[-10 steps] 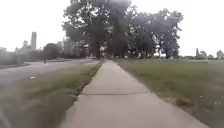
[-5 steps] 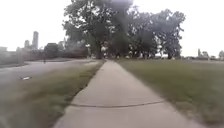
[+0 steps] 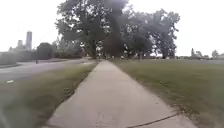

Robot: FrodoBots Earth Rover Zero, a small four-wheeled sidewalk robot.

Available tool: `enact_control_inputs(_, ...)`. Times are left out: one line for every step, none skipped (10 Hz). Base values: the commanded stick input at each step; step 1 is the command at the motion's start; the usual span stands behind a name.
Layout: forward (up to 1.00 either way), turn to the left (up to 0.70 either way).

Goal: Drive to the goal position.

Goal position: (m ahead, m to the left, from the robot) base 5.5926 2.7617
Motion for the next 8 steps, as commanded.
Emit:
enact_control_inputs(1.0, 0.0)
enact_control_inputs(1.0, 0.0)
enact_control_inputs(1.0, 0.0)
enact_control_inputs(1.0, 0.0)
enact_control_inputs(1.0, 0.0)
enact_control_inputs(1.0, 0.0)
enact_control_inputs(1.0, 0.02)
enact_control_inputs(1.0, 0.29)
